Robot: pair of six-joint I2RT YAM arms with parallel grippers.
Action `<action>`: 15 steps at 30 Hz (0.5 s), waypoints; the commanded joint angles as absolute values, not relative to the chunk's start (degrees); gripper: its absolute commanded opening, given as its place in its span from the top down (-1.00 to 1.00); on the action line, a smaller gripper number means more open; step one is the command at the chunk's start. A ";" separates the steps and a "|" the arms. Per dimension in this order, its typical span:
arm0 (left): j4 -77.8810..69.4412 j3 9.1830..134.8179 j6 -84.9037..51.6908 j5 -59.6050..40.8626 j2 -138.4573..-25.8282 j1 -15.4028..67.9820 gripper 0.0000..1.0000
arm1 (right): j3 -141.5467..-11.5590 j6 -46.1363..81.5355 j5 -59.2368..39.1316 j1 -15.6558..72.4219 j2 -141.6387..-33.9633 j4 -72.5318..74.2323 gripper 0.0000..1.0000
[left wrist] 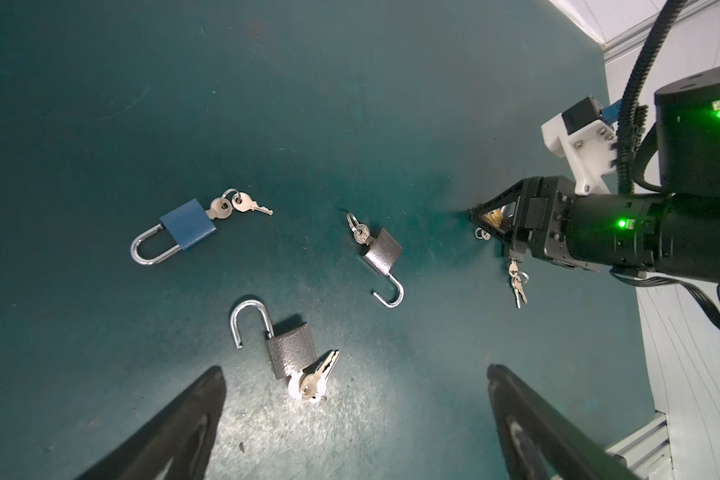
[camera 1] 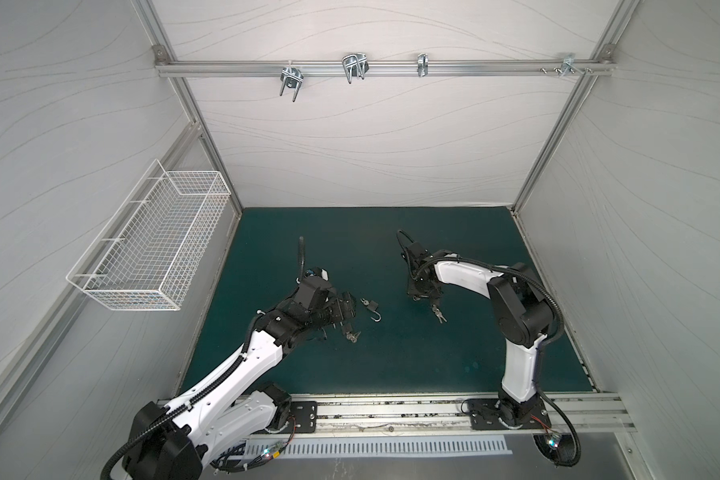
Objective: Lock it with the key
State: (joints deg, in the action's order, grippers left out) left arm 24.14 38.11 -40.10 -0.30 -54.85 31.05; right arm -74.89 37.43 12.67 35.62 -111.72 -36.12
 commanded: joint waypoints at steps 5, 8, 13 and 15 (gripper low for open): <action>25.10 37.64 -40.31 2.00 -53.88 30.67 -0.98 | -75.56 35.43 13.86 37.20 -113.17 -38.23 0.24; 25.50 37.82 -40.79 2.54 -53.92 30.19 -0.98 | -75.21 32.14 13.28 38.48 -112.58 -37.37 0.38; 26.78 37.64 -41.74 3.25 -52.21 29.04 -0.97 | -71.93 22.65 9.88 41.75 -108.79 -33.76 0.54; 26.72 37.20 -41.60 3.67 -51.23 28.67 -0.97 | -70.06 18.60 6.86 43.28 -106.93 -32.11 0.60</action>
